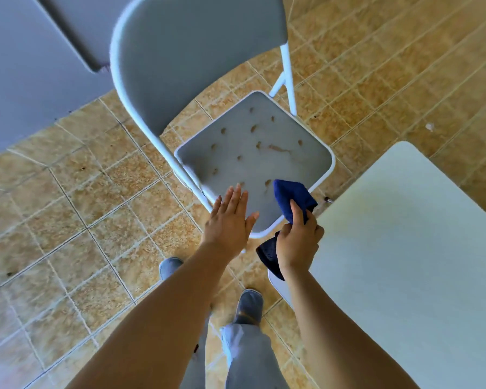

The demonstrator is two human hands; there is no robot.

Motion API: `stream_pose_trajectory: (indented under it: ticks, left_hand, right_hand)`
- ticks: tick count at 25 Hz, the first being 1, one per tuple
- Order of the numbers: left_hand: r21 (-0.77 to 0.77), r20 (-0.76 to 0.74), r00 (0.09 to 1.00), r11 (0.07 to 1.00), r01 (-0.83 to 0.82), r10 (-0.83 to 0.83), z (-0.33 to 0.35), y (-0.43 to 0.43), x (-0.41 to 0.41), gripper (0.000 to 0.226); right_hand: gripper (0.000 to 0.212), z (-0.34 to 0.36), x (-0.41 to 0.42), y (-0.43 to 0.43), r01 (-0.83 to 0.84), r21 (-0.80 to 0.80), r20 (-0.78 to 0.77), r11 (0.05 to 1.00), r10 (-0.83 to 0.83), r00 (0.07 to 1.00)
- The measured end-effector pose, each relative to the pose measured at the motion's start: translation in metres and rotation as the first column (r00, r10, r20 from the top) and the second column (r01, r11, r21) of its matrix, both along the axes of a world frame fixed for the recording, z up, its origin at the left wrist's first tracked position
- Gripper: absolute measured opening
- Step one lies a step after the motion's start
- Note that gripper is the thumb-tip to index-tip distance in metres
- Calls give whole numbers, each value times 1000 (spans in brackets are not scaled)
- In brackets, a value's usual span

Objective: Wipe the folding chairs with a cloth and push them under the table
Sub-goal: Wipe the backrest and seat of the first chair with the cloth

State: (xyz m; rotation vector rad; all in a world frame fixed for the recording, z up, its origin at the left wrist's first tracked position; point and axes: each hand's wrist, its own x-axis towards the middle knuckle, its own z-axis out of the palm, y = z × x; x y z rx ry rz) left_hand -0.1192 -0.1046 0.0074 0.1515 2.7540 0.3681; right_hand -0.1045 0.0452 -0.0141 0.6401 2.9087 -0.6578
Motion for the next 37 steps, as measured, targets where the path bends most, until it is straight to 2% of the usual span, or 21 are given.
stream_pose_trajectory:
  ticks: [6,9,12,16,19,23,26,28,30,32,33,37]
  left_hand:
    - [-4,-103,993,999,-49,49,38,-75,-90,65]
    - [-26,-295,955,999,-28,19,64,-116,-141,67]
    - [-76,-509,860,995,-59,12,93,-156,-193,67]
    - [-5,-518,855,999,-44,35,117,-201,-259,65]
    - [114,-479,877,993,23,35,115,-217,-286,66]
    - [149,-515,857,987,59,27,110,-218,-289,60]
    - [166,-506,862,985,52,40,111,-219,-288,60]
    - [176,-512,858,983,57,42,112,-219,-288,60]
    - [182,-509,859,982,50,50,112,-219,-287,60]
    - [181,-515,855,982,46,55,112,-219,-286,61]
    - [186,-524,849,982,45,61,113,-218,-286,60]
    - [229,-537,837,973,29,102,111,-218,-288,61]
  right_hand:
    - [53,20,-77,-75,39,-210,-148,977,-71,987]
    - [53,42,-132,-124,80,-297,-245,951,-157,957]
    - [57,69,-197,-177,13,-396,-405,918,-188,895]
    - [65,89,-239,-254,-223,-451,-543,864,-67,837]
    - [61,65,-205,-291,-222,-400,-523,889,-22,852]
    - [60,40,-226,-273,-43,-478,-443,877,-199,874]
    - [60,64,-283,-262,86,-533,-389,841,-335,858]
    - [61,81,-294,-268,16,-478,-492,878,-283,824]
    - [59,82,-277,-275,-104,-388,-567,916,-148,810]
    - [55,64,-245,-278,-181,-332,-561,926,-39,827]
    - [54,52,-237,-274,-167,-345,-540,924,-50,840]
    - [57,61,-287,-249,103,-503,-368,858,-321,873]
